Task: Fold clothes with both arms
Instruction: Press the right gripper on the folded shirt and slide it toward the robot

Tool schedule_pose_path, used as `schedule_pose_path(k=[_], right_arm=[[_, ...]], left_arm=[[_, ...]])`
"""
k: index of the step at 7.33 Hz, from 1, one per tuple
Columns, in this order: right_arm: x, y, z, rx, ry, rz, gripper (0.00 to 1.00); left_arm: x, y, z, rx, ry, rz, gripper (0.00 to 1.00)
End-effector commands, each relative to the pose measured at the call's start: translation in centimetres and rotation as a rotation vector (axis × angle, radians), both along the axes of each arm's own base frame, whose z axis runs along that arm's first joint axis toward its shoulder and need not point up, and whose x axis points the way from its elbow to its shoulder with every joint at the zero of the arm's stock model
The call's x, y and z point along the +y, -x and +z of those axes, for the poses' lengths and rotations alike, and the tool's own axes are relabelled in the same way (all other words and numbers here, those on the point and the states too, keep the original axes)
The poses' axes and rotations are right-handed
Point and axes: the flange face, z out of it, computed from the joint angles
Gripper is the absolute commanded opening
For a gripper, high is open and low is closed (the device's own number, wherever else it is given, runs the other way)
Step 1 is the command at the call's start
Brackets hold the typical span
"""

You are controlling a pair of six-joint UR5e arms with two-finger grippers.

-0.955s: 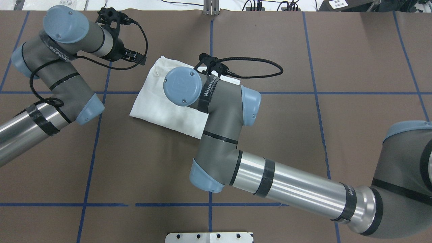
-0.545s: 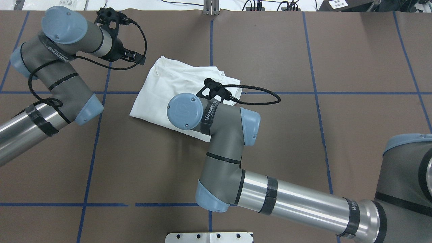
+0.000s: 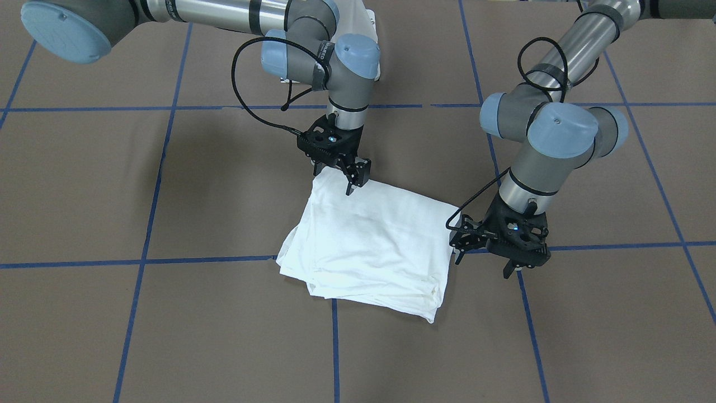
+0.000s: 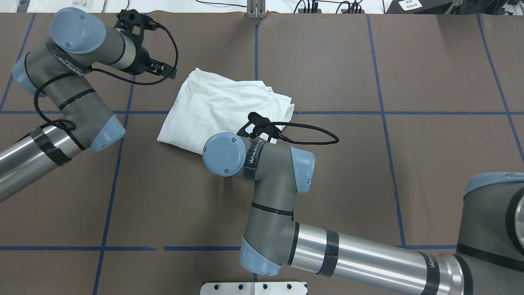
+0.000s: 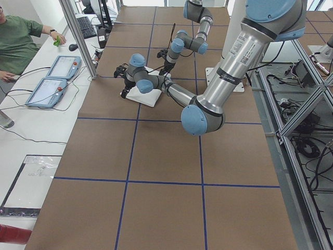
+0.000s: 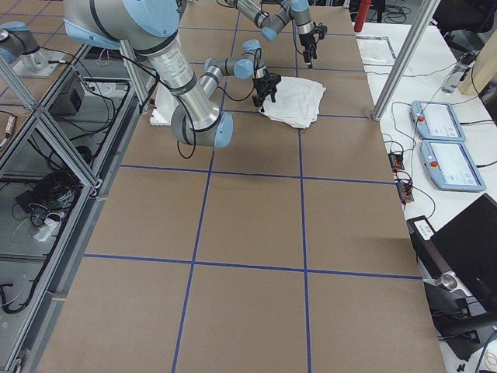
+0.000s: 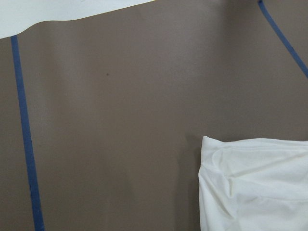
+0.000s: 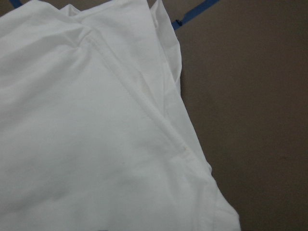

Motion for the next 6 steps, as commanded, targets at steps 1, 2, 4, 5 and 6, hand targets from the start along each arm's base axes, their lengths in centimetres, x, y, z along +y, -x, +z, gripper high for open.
schedule_pose_path(k=[1,2,4,5,6], right_arm=[[0.4,-0.1,0.8,0.006,0.002,0.0,0.95],[0.5,0.0,1.0,0.009,0.002,-0.003,0.95],[0.6,0.0,0.9,-0.008,0.006,0.048,0.01],[1.1,-0.1,0.8,-0.013,-0.007,0.055,0.0],[1.4,-1.0,1.0,-0.02,-0.014,0.056,0.0]], left_arm=[[-0.1,0.1,0.0,0.001,0.001,-0.002,1.0],[0.0,0.0,0.0,0.001,0.001,-0.001,1.0],[-0.1,0.1,0.0,0.0,0.001,-0.004,1.0],[-0.1,0.1,0.0,0.001,0.001,-0.002,1.0],[0.0,0.0,0.0,0.001,0.001,-0.001,1.0]])
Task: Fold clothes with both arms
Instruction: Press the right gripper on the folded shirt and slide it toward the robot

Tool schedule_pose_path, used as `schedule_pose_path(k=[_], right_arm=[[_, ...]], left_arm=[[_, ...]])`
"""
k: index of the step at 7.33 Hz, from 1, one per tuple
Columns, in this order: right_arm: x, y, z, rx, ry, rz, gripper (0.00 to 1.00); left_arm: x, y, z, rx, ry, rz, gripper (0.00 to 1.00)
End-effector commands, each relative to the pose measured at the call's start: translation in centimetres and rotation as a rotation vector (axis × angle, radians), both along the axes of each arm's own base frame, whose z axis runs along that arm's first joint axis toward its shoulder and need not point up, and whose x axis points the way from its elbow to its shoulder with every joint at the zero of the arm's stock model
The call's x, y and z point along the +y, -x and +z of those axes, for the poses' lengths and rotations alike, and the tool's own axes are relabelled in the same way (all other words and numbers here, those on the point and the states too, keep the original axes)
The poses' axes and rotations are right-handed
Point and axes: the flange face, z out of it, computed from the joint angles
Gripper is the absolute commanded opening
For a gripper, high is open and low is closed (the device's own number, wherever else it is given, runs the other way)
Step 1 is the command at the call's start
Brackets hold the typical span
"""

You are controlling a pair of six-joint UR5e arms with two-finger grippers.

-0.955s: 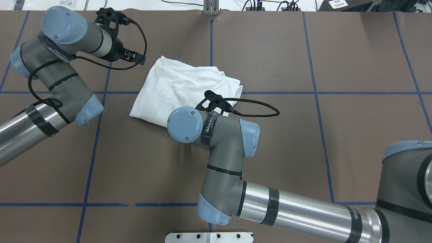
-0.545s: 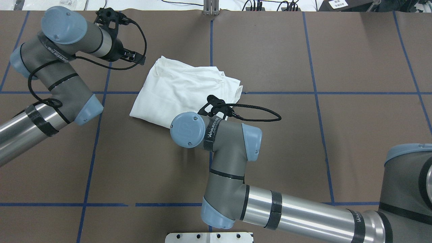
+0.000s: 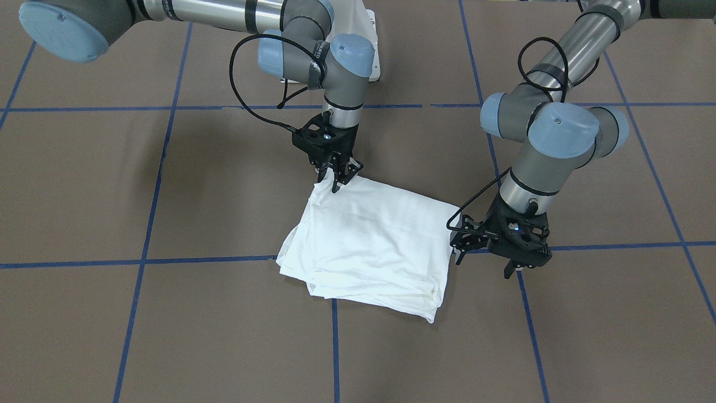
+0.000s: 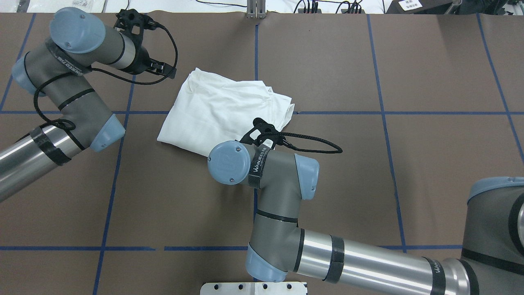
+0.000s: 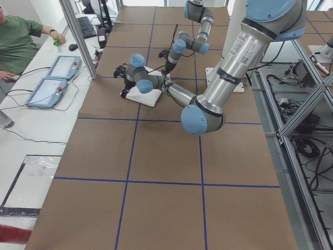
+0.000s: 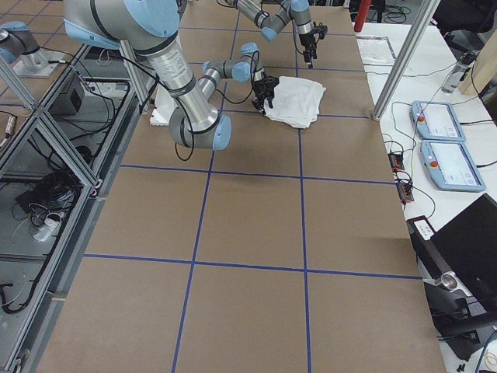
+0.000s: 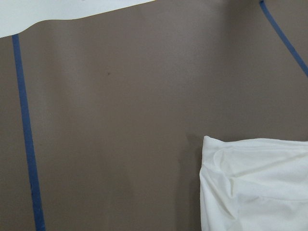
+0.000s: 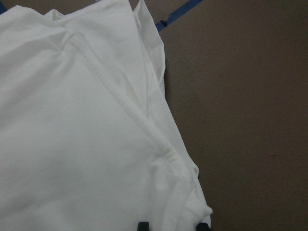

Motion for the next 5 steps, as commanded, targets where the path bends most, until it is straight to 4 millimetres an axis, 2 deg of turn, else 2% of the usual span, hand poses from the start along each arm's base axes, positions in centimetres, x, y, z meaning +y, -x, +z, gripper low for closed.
schedule_pose_path(k=[1,2,3,5], right_arm=[[1.3,-3.1,1.7,-0.017,-0.018,0.002,0.0],[3.1,-6.0,4.0,-0.026,-0.026,-0.017,0.0],[3.8,-7.8,5.8,-0.019,-0.03,-0.026,0.0],[3.2,-8.3,6.4,0.011,-0.06,-0.058,0.0]], left_arm=[[0.0,0.0,0.0,0.001,0.001,-0.001,1.0],[0.1,-0.1,0.0,0.001,0.001,0.001,1.0],[0.0,0.0,0.0,0.002,0.004,-0.002,1.0],[0.1,0.1,-0.1,0.006,0.005,-0.005,1.0]])
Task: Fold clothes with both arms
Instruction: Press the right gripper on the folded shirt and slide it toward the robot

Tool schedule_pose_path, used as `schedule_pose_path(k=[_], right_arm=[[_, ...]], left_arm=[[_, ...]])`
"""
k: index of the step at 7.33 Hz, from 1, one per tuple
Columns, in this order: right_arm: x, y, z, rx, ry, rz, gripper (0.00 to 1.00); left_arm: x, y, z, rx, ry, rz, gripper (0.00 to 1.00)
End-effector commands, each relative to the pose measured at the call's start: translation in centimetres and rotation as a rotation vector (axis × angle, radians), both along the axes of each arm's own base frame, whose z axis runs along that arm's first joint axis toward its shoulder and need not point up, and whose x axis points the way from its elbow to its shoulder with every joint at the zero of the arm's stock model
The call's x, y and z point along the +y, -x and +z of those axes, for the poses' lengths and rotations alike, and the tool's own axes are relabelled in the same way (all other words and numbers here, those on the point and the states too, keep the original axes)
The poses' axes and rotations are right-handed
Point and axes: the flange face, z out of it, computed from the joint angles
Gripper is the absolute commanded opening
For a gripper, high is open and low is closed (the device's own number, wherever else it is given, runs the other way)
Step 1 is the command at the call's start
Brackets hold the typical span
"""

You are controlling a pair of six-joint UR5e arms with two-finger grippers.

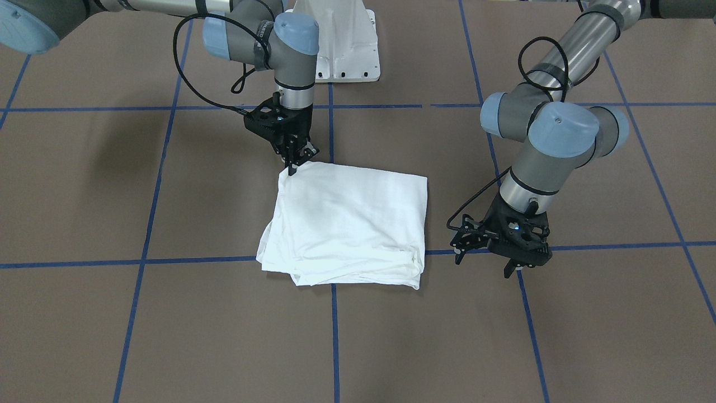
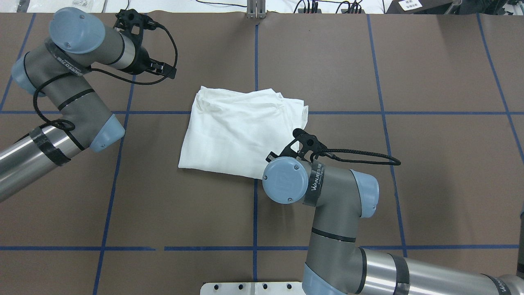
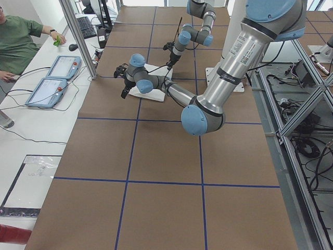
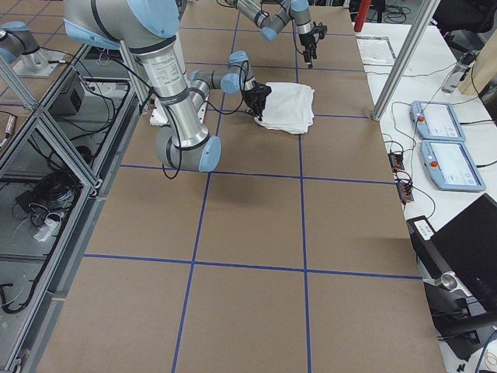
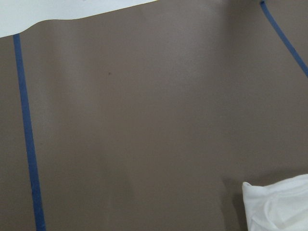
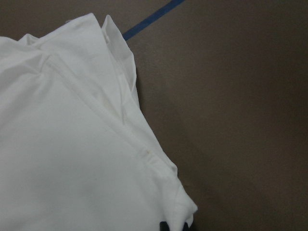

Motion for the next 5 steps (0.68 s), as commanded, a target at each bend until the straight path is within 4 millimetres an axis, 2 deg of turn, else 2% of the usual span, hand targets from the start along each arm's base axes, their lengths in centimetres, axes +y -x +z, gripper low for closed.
schedule_pose_path(k=[1,3,4,5], right_arm=[[-0.3,-1.1,1.8,0.034,-0.02,-0.012,0.0],[-1.0,-1.8,2.3,0.057,-0.055,-0.027,0.0],[-1.6,-2.3,2.2,0.072,-0.074,-0.043,0.96],[-2.2,-3.6,0.6,0.076,-0.137,-0.108,1.0]], left_arm=[[0.0,0.0,0.0,0.001,0.001,-0.001,1.0],[0.3,0.3,-0.1,0.003,-0.002,-0.001,1.0],[0.3,0.3,-0.2,0.005,0.002,-0.004,1.0],[0.6,0.3,-1.1,0.024,0.017,-0.017,1.0]])
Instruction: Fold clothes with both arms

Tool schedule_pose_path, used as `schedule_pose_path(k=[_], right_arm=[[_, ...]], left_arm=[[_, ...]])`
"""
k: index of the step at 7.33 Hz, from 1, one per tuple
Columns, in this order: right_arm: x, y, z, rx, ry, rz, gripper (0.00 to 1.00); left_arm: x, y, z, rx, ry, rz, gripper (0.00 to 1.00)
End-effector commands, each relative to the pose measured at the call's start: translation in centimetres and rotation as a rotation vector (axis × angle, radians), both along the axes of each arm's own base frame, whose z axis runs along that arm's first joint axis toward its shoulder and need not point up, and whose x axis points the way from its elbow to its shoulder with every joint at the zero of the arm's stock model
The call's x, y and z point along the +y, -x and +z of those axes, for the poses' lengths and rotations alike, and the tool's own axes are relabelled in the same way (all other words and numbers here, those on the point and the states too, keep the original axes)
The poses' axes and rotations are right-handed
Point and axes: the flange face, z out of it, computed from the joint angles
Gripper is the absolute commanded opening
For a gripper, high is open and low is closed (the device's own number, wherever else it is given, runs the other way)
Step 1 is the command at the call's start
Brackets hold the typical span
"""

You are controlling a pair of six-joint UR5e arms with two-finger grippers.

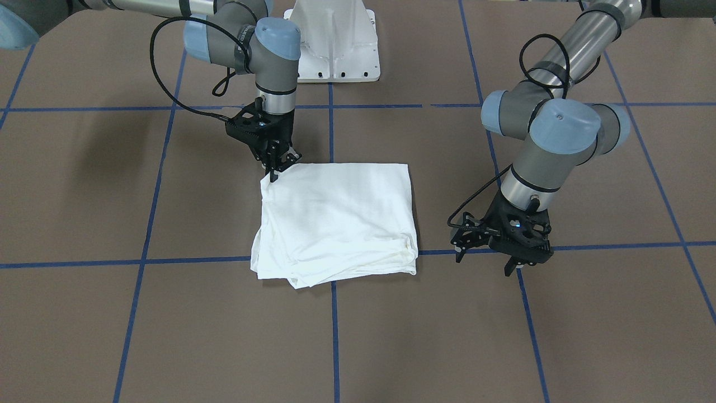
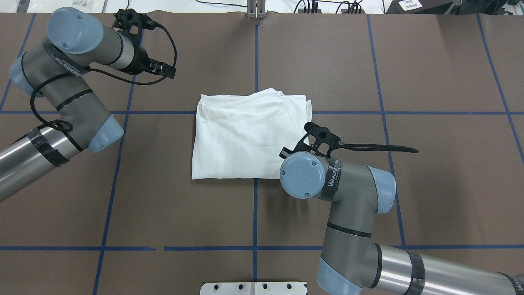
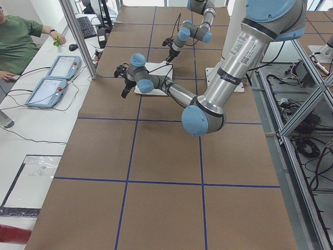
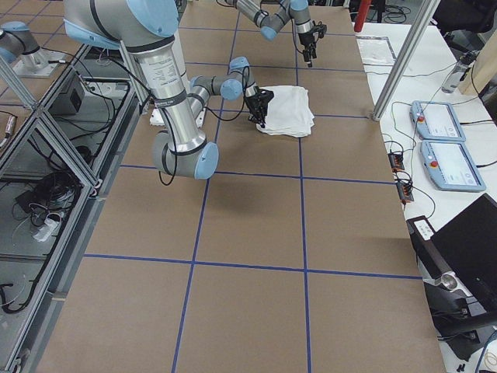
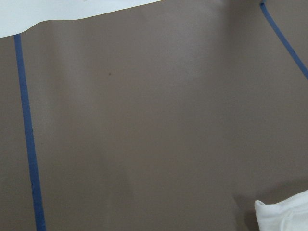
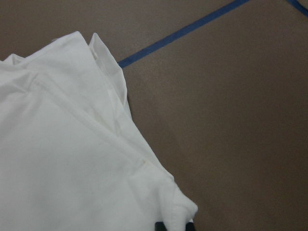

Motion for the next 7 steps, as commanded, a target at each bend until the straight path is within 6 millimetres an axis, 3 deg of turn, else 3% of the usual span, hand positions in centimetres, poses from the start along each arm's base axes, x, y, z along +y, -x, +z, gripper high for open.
schedule_pose_path(k=[1,4,6,7], right_arm=[[-2.7,-4.0,-3.1,-0.001,-0.101,-0.094,1.0],[-11.0,-12.3,-3.7,0.005,-0.148,-0.282,1.0],[-11.9,-13.6,-3.6,0.003,-0.145,-0.273,1.0],[-12.0,-13.5,-3.5,0.004,-0.143,-0.273,1.0]], left_arm=[[0.9,-0.6,-1.3,0.036,0.03,-0.014,1.0],[7.3,-8.2,-2.6,0.079,0.082,0.067,1.0],[10.6,-12.4,-1.9,0.041,0.074,0.091,1.0],[11.3,-13.6,-1.4,0.003,0.087,0.091,1.0]])
